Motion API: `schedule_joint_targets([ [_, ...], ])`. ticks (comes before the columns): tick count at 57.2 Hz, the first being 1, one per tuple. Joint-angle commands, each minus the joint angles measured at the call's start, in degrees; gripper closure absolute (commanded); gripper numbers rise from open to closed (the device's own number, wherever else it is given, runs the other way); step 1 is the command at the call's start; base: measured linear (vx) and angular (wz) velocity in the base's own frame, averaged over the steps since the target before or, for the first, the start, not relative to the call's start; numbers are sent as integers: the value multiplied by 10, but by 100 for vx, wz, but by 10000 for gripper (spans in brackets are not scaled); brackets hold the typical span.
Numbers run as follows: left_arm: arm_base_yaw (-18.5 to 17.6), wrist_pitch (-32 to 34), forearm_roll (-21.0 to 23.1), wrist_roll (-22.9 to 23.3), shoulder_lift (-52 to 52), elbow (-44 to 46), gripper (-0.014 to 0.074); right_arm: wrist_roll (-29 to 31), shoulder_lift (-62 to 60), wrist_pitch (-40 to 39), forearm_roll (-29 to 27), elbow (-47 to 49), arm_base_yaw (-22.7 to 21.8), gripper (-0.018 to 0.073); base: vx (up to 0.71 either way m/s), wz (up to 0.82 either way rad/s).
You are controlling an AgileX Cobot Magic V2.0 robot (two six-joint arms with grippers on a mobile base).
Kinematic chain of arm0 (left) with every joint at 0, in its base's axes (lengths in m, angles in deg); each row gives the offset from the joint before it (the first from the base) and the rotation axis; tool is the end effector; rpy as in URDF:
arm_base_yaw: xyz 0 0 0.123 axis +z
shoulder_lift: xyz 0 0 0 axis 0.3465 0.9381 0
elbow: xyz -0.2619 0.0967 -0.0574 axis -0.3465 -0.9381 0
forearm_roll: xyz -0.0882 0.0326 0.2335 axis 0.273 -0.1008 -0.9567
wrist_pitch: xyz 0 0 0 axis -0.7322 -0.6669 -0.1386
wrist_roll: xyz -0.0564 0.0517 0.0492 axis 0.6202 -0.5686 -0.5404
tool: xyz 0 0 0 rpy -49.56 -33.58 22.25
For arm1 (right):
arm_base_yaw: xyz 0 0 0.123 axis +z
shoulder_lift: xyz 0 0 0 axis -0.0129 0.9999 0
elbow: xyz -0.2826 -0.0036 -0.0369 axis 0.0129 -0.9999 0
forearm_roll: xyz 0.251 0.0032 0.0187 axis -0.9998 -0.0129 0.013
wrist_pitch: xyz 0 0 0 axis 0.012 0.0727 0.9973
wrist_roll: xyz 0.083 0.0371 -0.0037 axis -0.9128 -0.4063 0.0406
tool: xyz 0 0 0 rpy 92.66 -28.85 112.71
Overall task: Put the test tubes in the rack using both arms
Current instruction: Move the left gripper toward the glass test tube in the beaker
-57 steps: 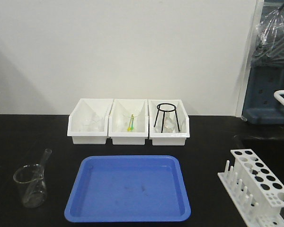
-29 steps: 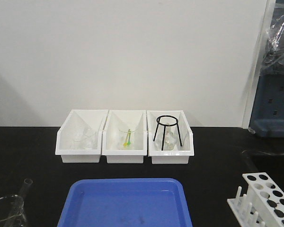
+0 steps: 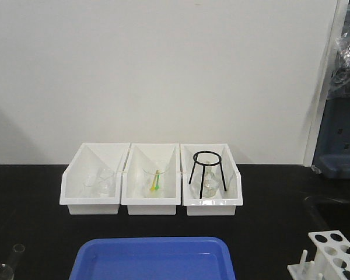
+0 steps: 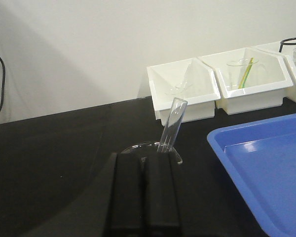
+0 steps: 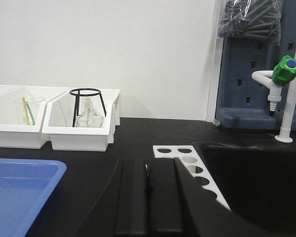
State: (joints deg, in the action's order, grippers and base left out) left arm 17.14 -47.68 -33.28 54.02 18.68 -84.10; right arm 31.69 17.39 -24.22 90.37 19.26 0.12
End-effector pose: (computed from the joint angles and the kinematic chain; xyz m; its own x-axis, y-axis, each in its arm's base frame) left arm 0.0565 -0.0023 0.1956 -0.0195 0.1607 -0.9868 0.0500 0.9859 0.1596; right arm 0.0605 0.0010 0.2022 0.0367 -0.0660 -0.9971 -0.0138 0.9977 -0.0665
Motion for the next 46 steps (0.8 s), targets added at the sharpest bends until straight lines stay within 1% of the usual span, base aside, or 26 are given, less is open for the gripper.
schedule_joint_targets([
  [1,0,44,6,2,0,15,601,0,12,-46,1,-8,-3,568,10,-1],
  [22,0,44,6,2,0,15,601,0,12,-46,1,-8,-3,568,7,2],
  [46,0,44,6,2,0,15,601,0,12,-46,1,-8,-3,568,1,0],
])
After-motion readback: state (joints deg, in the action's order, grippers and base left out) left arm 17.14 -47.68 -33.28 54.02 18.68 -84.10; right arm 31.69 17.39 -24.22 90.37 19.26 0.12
